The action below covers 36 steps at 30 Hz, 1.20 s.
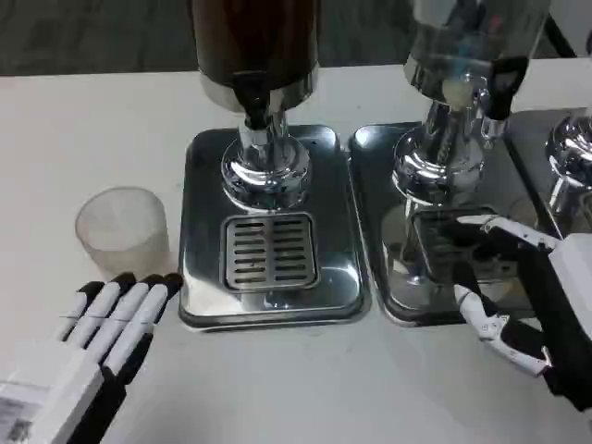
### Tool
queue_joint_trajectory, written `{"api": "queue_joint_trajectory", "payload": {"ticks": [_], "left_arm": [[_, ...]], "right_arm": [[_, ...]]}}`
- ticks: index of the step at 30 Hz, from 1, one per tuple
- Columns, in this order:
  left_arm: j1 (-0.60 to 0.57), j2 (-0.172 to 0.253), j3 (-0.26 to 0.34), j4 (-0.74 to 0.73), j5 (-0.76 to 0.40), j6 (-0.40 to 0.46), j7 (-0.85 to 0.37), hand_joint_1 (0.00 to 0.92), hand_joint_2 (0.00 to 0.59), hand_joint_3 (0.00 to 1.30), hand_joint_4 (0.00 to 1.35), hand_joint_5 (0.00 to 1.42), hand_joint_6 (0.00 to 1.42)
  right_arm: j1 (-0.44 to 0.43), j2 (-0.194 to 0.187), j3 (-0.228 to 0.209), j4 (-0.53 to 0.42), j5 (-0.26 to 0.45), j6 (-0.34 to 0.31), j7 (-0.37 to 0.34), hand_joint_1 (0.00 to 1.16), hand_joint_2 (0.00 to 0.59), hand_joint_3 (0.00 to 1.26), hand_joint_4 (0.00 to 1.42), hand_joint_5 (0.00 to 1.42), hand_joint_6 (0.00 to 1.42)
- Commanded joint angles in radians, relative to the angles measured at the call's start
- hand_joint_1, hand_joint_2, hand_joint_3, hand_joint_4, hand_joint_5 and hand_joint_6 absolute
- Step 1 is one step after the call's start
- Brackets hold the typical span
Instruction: Grasp the cup under the faucet to collect the drink, then remove the cup.
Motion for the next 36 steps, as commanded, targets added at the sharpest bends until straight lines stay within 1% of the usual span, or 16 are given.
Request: {"api": "queue_joint_trajectory", "payload": {"ticks": [1, 8, 15, 17, 20, 22, 26, 27, 31, 36], "left_arm": [[0.007, 0.002, -0.005, 0.006, -0.007, 0.014, -0.018, 0.000, 0.042, 0.00, 0.00, 0.00, 0.00], [0.003, 0.002, -0.006, 0.006, -0.015, 0.023, -0.033, 0.000, 0.042, 0.00, 0.00, 0.00, 0.00], [0.005, -0.004, 0.003, 0.017, -0.051, 0.009, -0.017, 0.000, 0.042, 0.00, 0.00, 0.00, 0.00], [0.006, -0.009, 0.013, 0.022, -0.067, -0.004, 0.001, 0.000, 0.042, 0.00, 0.00, 0.00, 0.00], [0.000, -0.008, 0.033, 0.040, -0.093, -0.024, 0.019, 0.000, 0.041, 0.00, 0.00, 0.00, 0.06], [-0.008, -0.003, 0.046, 0.055, -0.108, -0.034, 0.024, 0.000, 0.041, 0.00, 0.00, 0.00, 0.07], [-0.050, 0.013, 0.073, 0.105, -0.170, -0.056, 0.012, 0.000, 0.038, 0.00, 0.00, 0.00, 0.08], [-0.057, 0.014, 0.076, 0.113, -0.180, -0.059, 0.008, 0.000, 0.029, 0.00, 0.00, 0.00, 0.09], [-0.109, 0.024, 0.086, 0.154, -0.243, -0.054, -0.024, 0.000, 0.020, 0.00, 0.00, 0.01, 0.16], [-0.182, 0.026, 0.090, 0.212, -0.320, -0.039, -0.058, 0.000, 0.002, 0.00, 0.00, 0.04, 0.20]], "right_arm": [[-0.002, -0.004, 0.003, 0.005, 0.015, -0.017, 0.007, 0.52, 0.472, 0.42, 0.42, 0.47, 0.47], [0.002, -0.003, 0.000, 0.002, 0.019, -0.014, 0.008, 0.52, 0.472, 0.42, 0.42, 0.47, 0.47], [0.000, 0.001, 0.003, 0.002, 0.023, -0.012, 0.011, 0.52, 0.472, 0.42, 0.42, 0.48, 0.47], [0.000, 0.004, 0.005, 0.001, 0.023, -0.010, 0.012, 0.52, 0.472, 0.42, 0.42, 0.48, 0.47], [-0.006, 0.017, 0.017, -0.002, 0.015, 0.000, 0.015, 0.52, 0.472, 0.42, 0.42, 0.48, 0.47], [-0.010, 0.027, 0.026, -0.007, 0.006, 0.008, 0.016, 0.52, 0.472, 0.42, 0.43, 0.48, 0.47], [-0.014, 0.045, 0.043, -0.022, -0.010, 0.027, 0.018, 0.52, 0.472, 0.42, 0.43, 0.48, 0.47], [-0.014, 0.048, 0.045, -0.024, -0.013, 0.030, 0.018, 0.52, 0.472, 0.42, 0.43, 0.48, 0.47], [-0.010, 0.060, 0.051, -0.034, -0.021, 0.038, 0.014, 0.52, 0.472, 0.43, 0.43, 0.48, 0.48], [-0.008, 0.071, 0.059, -0.038, -0.028, 0.044, 0.009, 0.52, 0.472, 0.43, 0.43, 0.49, 0.48]]}}
